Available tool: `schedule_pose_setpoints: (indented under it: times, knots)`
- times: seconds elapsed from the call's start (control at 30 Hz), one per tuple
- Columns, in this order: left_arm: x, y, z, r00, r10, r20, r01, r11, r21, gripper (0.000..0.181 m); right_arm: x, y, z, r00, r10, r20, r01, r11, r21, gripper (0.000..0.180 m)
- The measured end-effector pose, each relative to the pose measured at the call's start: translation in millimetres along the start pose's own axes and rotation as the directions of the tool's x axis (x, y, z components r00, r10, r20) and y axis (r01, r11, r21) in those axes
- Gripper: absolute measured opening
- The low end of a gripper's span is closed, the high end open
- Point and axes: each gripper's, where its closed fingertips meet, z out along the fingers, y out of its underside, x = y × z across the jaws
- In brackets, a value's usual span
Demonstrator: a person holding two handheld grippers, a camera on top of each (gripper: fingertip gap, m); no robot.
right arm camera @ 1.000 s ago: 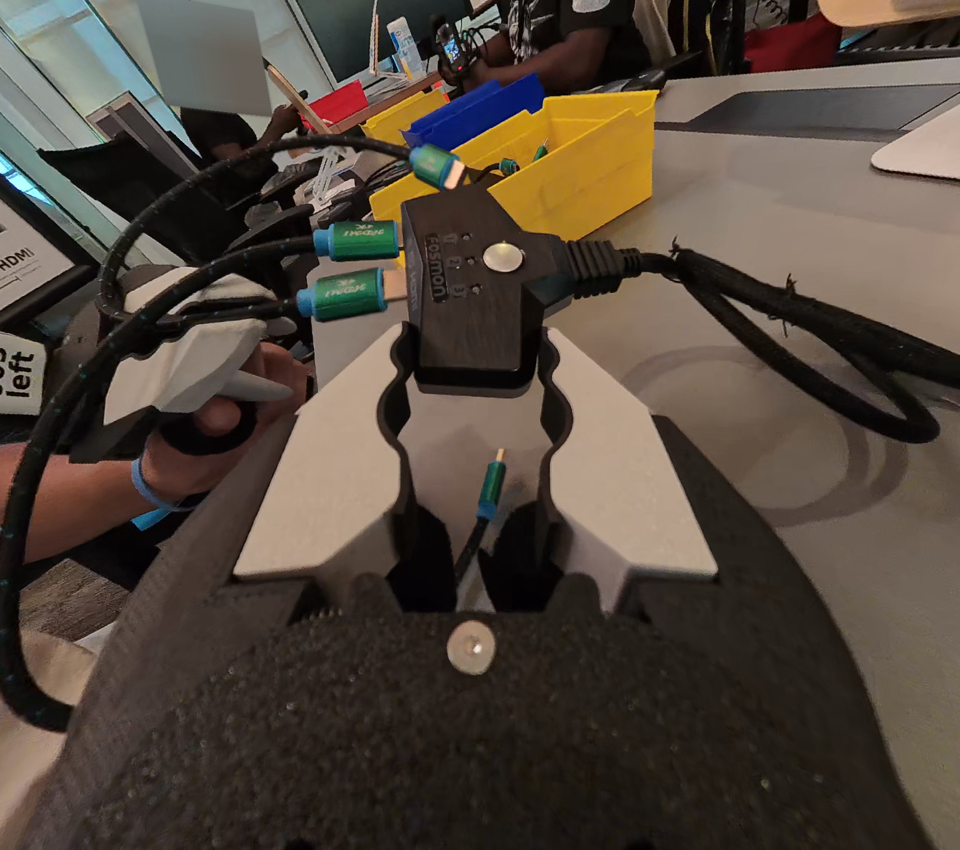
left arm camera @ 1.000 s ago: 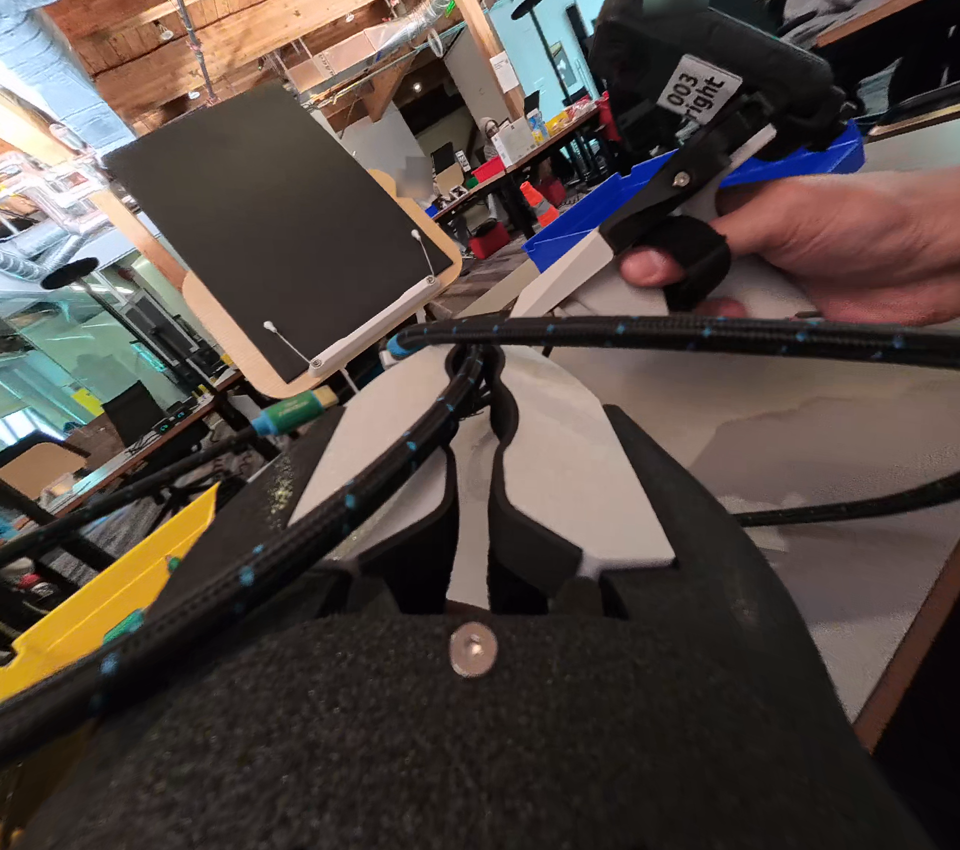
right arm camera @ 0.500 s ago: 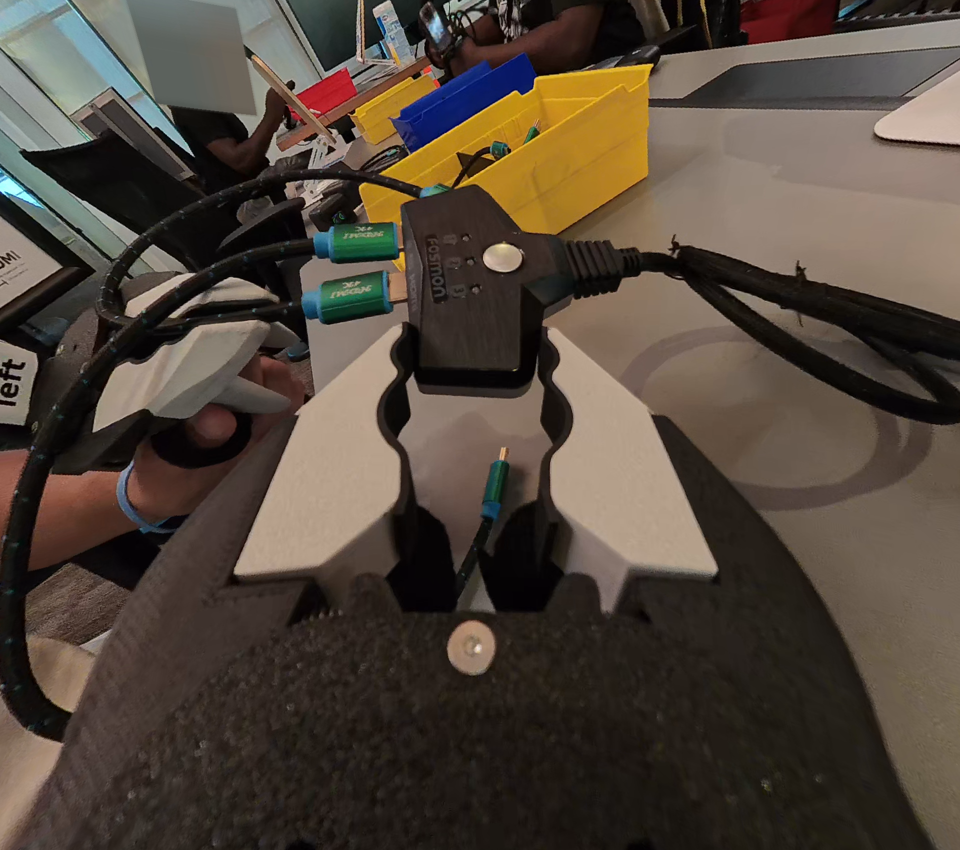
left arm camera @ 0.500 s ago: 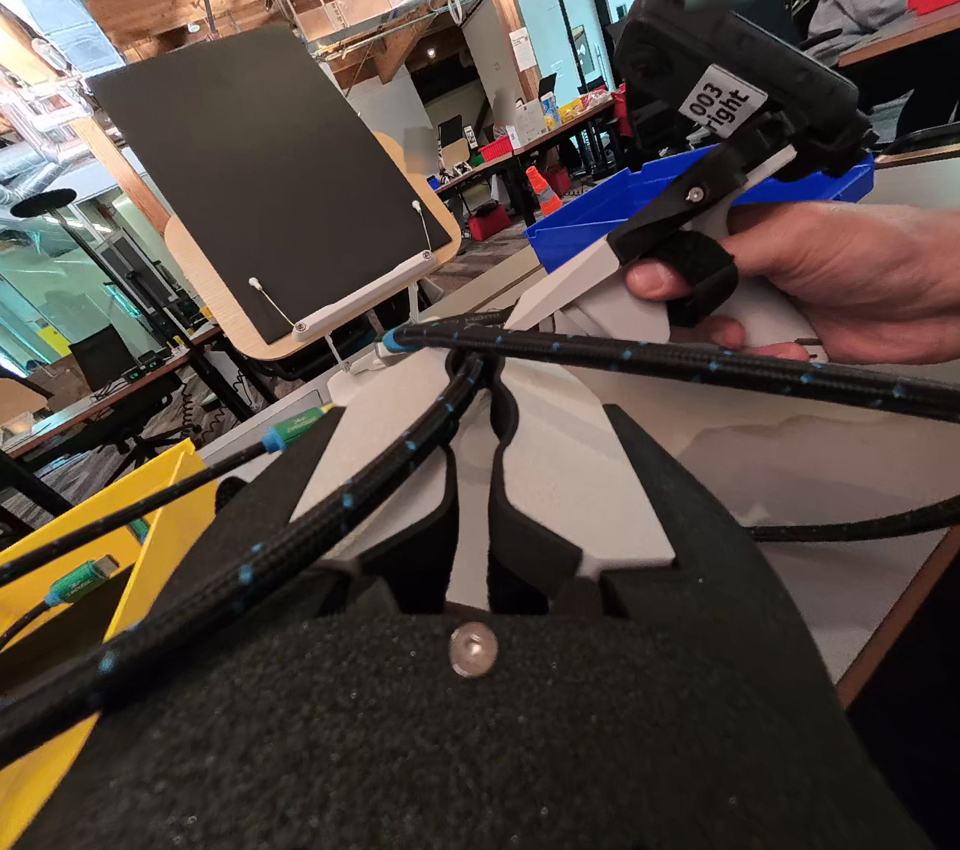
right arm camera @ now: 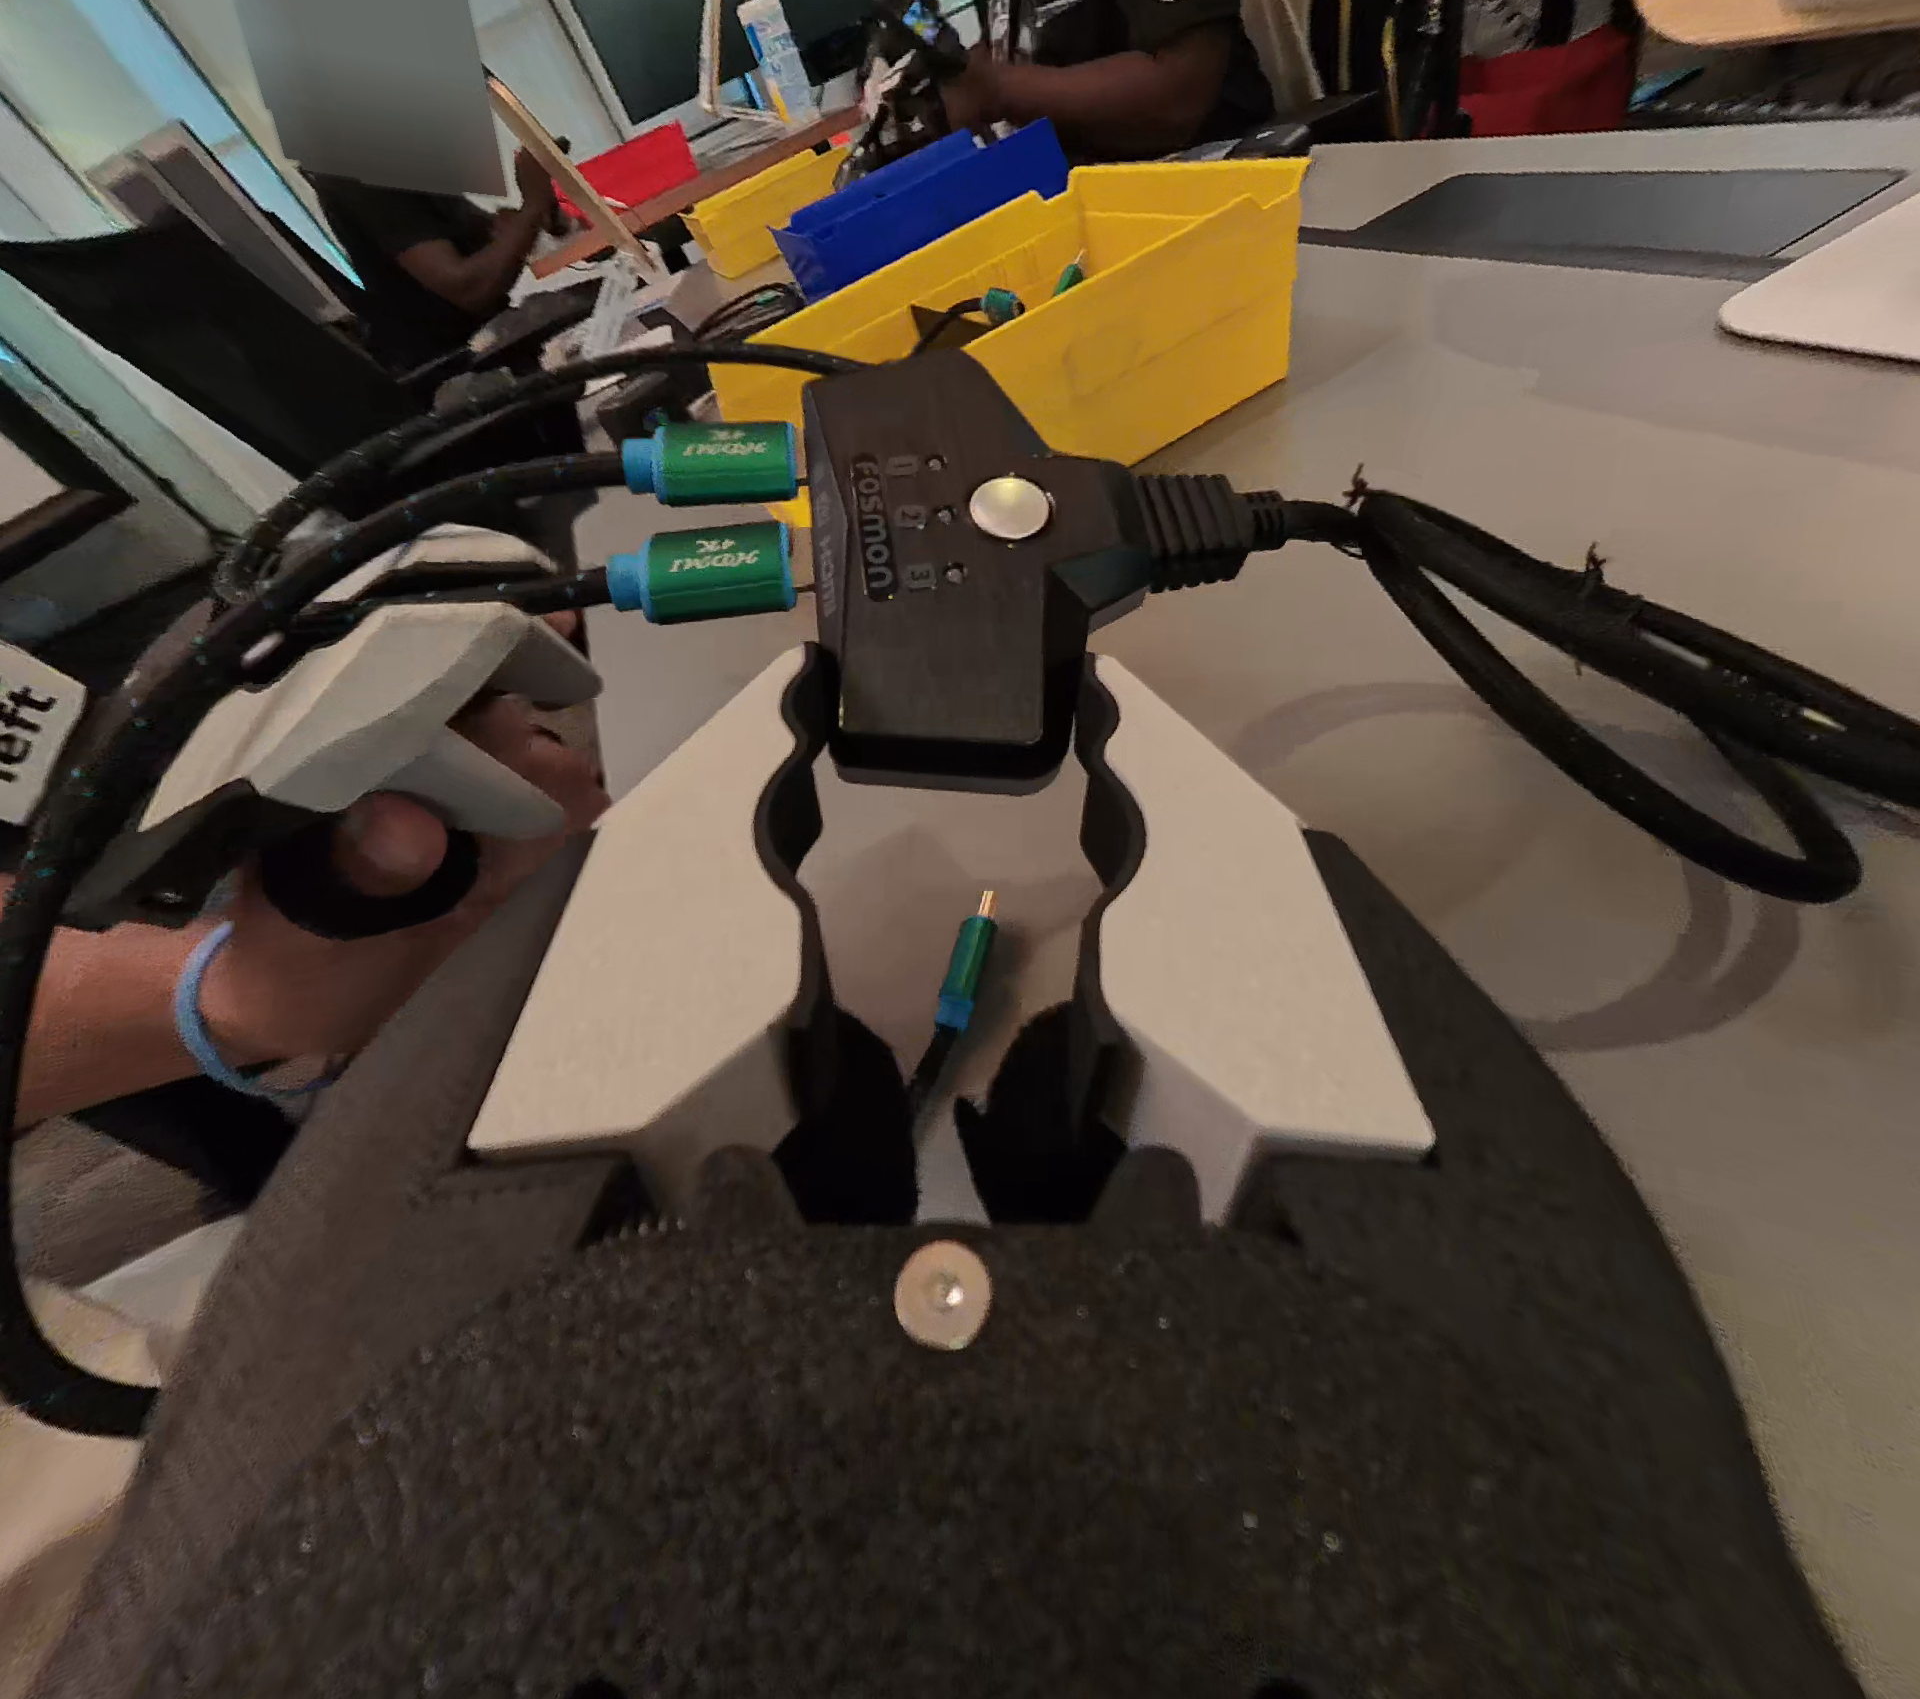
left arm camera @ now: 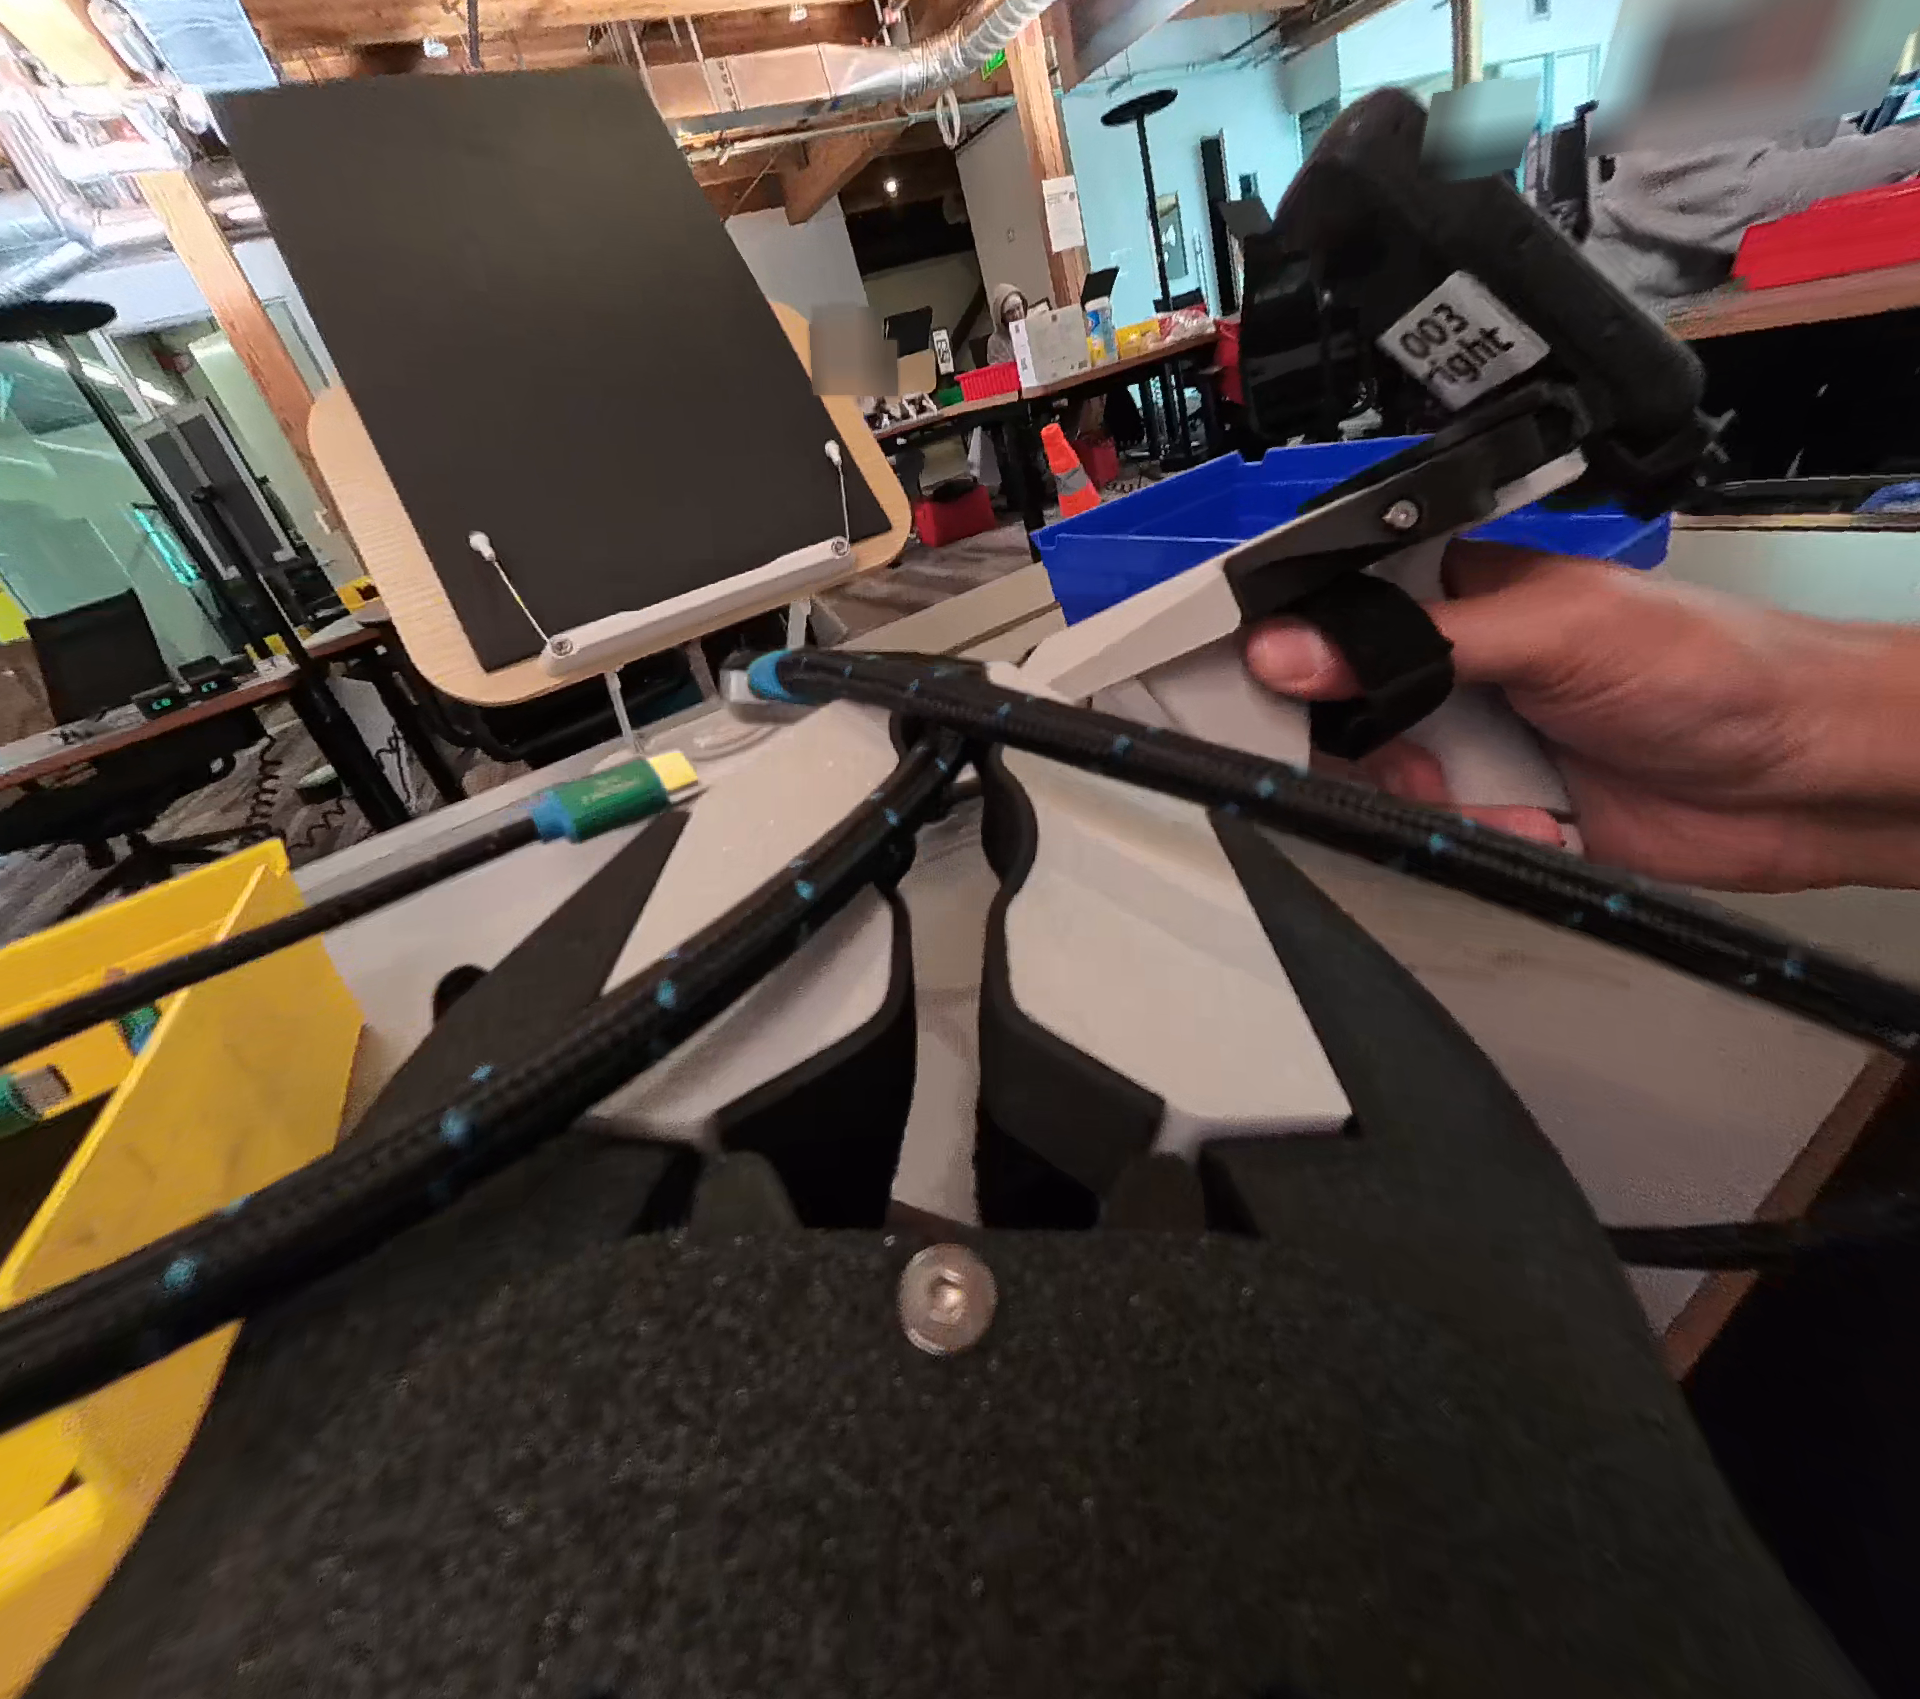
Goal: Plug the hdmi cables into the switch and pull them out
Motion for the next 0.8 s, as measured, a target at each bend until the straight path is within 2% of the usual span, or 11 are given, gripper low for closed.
schedule_pose_setpoints:
  times: [0.2, 0.37, 0.8]
  knots:
    - [-6, 1, 1, 0.998, 0.047, 0.044, -0.048, 0.999, 0.014, 0.006, -1, 7, 7, 0.998, 0.055, 0.009, -0.055, 0.998, -0.025, 0.048]
    - [-10, -6, -5, 0.997, -0.003, 0.082, -0.004, 0.996, 0.087, 0.006, -13, 7, 11, 1.0, 0.029, 0.005, -0.029, 0.999, -0.029, 0.048]
    - [-10, 0, -5, 0.998, 0.012, 0.07, -0.02, 0.993, 0.117, 0.007, -14, 6, 9, 0.999, 0.039, -0.012, -0.039, 0.999, -0.017, 0.048]
